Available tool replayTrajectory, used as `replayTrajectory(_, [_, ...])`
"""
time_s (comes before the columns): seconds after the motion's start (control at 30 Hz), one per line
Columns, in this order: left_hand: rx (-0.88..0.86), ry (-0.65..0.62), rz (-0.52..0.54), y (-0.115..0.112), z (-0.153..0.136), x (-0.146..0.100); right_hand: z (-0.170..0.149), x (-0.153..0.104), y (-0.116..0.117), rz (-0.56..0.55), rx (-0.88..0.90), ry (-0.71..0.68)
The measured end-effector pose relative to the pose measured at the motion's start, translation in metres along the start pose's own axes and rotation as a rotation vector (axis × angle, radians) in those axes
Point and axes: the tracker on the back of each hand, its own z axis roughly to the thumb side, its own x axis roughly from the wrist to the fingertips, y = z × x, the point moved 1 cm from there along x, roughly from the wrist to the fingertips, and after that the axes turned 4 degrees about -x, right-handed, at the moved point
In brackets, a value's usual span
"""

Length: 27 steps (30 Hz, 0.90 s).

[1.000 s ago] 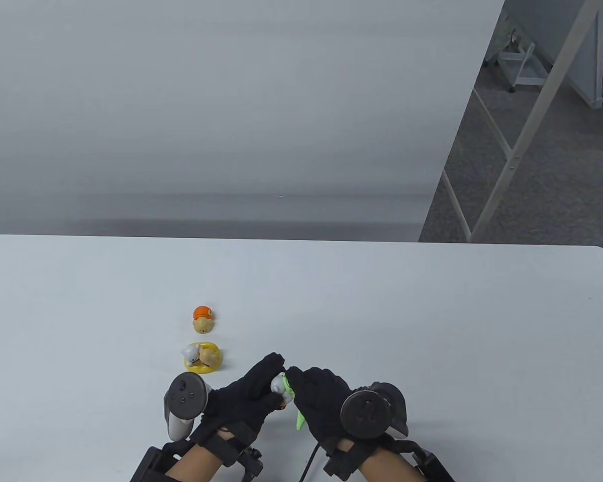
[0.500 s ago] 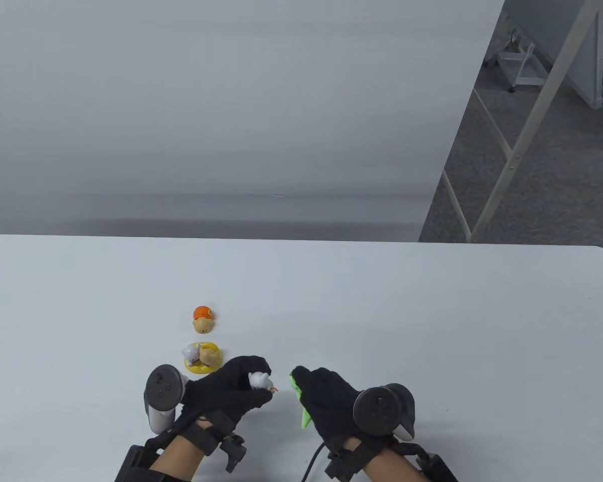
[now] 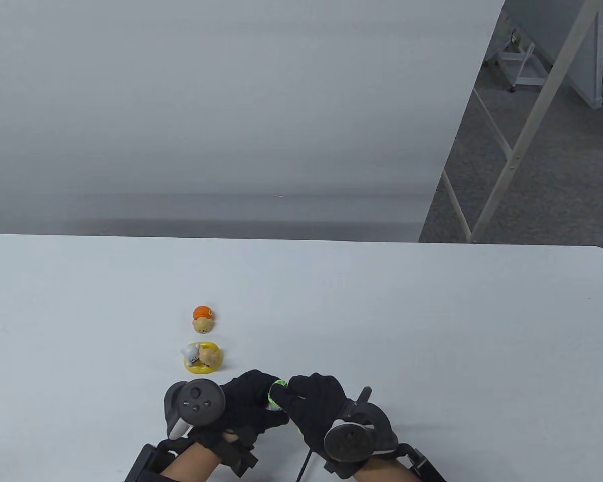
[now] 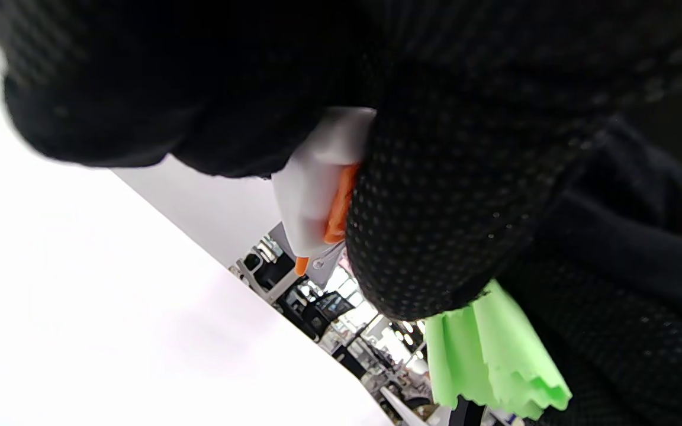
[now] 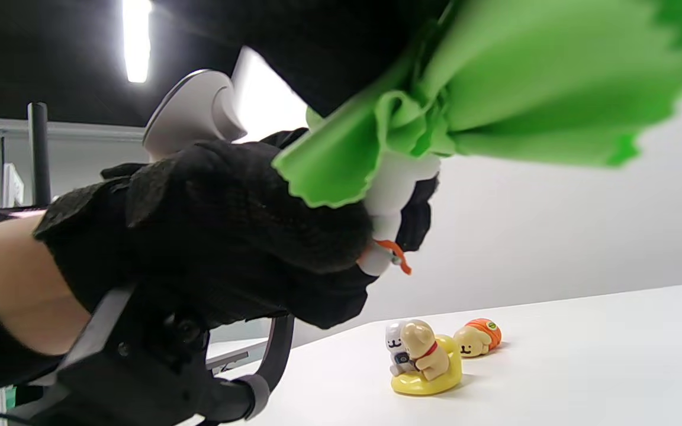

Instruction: Dust the small ornaments

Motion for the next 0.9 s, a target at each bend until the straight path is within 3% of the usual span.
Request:
replayTrajectory(0.13, [-0.029,0.018,0.020,0.005,-0.003,0.000,-0.004,-0.002,0.002,0.017,-0.003,0.048])
replayTrajectory(0.27, [0.085,0.004,-0.017,-0.004,0.001,0.001,0.017,0.003,0.003,0.027,-0.088,-0.053])
replayTrajectory(0.33, [0.056,0.004,-0.011,-0.003,0.001,0.001,0.019,0.002,0.002,0.039,-0.127,-0.075])
replayTrajectory(0.47, [0.003,0.010,0.024,0.005,-0.001,0.000,-0.003,-0.002,0.002,0.055,-0.056,0.039])
replayTrajectory(0.7, [0.122,0.021,-0.038,-0.004,0.002,0.001,0.013,0.000,0.003,0.067,-0.094,-0.047])
replayTrajectory(0.9, [-0.079,0.070,-0.004,0.007,-0.015,-0.001,-0.014,-0.004,0.001,0.087,-0.018,0.103])
